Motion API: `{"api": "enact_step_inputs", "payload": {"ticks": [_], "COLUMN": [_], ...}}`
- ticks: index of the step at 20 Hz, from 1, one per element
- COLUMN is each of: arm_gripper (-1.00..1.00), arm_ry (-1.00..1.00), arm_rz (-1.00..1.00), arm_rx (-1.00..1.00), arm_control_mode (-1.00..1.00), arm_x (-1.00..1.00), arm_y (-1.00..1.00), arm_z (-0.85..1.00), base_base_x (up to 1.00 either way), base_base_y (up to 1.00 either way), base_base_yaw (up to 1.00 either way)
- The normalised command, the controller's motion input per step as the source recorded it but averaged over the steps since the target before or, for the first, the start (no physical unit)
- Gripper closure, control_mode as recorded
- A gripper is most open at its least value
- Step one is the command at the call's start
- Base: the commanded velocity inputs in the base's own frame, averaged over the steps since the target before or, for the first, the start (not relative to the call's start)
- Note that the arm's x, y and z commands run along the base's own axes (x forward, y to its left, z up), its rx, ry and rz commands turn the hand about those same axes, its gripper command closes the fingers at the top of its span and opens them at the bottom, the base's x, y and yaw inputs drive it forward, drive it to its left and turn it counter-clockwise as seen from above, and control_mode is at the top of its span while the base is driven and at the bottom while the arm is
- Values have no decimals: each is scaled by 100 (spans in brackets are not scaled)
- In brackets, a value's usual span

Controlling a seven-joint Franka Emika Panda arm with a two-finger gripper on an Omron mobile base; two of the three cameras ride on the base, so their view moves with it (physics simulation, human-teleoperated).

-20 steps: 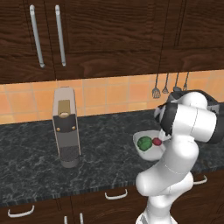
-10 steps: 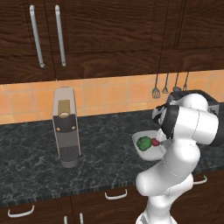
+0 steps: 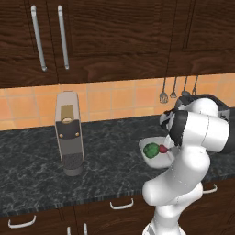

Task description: Take the meat container that has the chicken drumstick and place it on the second highest rack of the freezer. Then take the vegetable container that has the tomato and broccoli and place it on the highest rack of the freezer.

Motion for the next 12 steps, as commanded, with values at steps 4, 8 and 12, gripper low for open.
{"api": "enact_step_inputs", "payload": {"ticks": [4,8,12], "arm_gripper": [100,100,100], "arm_ry": [0,0,0], "arm_rz": [0,0,0], "arm_rx": [0,0,0], "arm_control_mode": [-100,-100,-100], "arm_x": [0,0,0], "arm_y": [0,0,0], "arm_z": [0,0,0], "base_base_x": [0,0,0], "base_base_y": [0,0,0], "base_base_yaw": [0,0,0]}}
